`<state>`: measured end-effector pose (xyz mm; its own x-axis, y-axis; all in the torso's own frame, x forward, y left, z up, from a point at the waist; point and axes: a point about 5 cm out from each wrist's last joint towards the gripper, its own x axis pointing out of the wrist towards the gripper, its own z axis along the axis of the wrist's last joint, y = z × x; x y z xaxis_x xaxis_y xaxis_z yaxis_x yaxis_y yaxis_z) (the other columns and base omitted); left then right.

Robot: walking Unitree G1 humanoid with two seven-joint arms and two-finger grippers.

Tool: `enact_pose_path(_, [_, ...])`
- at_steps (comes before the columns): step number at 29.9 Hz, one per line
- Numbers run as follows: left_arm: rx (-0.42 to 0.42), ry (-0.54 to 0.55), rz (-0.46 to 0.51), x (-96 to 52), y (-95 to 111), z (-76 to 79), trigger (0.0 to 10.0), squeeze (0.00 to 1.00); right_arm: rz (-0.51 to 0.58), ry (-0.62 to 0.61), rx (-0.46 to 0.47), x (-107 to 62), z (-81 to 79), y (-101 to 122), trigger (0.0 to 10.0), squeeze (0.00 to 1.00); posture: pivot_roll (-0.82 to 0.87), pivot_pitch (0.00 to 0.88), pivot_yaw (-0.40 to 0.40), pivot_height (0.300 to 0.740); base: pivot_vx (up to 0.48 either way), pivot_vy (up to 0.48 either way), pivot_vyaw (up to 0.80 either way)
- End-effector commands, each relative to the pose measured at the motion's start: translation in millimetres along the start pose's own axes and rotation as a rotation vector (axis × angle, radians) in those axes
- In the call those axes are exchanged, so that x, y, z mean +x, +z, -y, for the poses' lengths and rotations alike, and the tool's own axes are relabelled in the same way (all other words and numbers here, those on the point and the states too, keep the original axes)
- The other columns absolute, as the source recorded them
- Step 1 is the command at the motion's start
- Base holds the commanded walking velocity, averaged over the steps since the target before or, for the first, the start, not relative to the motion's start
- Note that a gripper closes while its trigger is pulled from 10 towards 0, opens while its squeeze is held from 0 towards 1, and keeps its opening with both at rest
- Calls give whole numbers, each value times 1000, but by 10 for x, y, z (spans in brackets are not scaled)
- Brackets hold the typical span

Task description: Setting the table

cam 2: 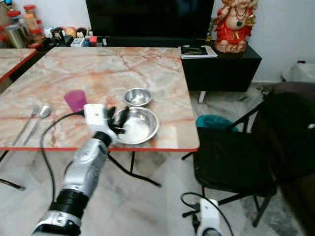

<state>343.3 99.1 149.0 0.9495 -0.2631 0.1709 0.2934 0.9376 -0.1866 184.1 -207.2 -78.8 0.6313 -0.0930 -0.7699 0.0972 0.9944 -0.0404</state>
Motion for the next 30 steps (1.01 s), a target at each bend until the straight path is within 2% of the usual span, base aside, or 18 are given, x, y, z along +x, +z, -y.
enact_pose_path(1, [11, 74, 12, -22, 36, -203, 10000, 0, 7, 35, 0, 14, -117, 27, 10000, 0, -24, 0, -55, 740, 0, 0, 0])
enact_pose_path(8, [29, 197, 56, -30, 161, -511, 10000, 0, 15, 51, -7, 21, -142, 59, 10000, 0, -18, 0, -59, 740, 0, 0, 0])
enact_pose_path(11, [50, 230, 71, -19, 212, -577, 10000, 0, 16, 56, -14, 24, -156, 65, 10000, 0, -18, 0, -59, 740, 179, 0, 0])
enact_pose_path(18, [55, 239, 77, 7, 236, -601, 10000, 0, 19, 57, -22, 27, -169, 78, 10000, 0, -22, 0, -59, 740, 290, 0, 0])
enact_pose_path(19, [56, 236, 80, 17, 238, -591, 10000, 0, 13, 53, 17, 25, -161, 65, 10000, 0, -22, 0, -60, 740, 304, 0, 0])
enact_pose_path(23, [60, 236, 81, 25, 236, -587, 10000, 0, -8, 41, 41, 25, -148, 44, 10000, 0, -23, 0, -58, 740, 308, 0, 0])
enact_pose_path(30, [64, 231, 83, 15, 233, -580, 10000, 0, -2, 54, 27, 25, -170, 47, 10000, 0, -13, 0, -58, 740, 312, 0, 0])
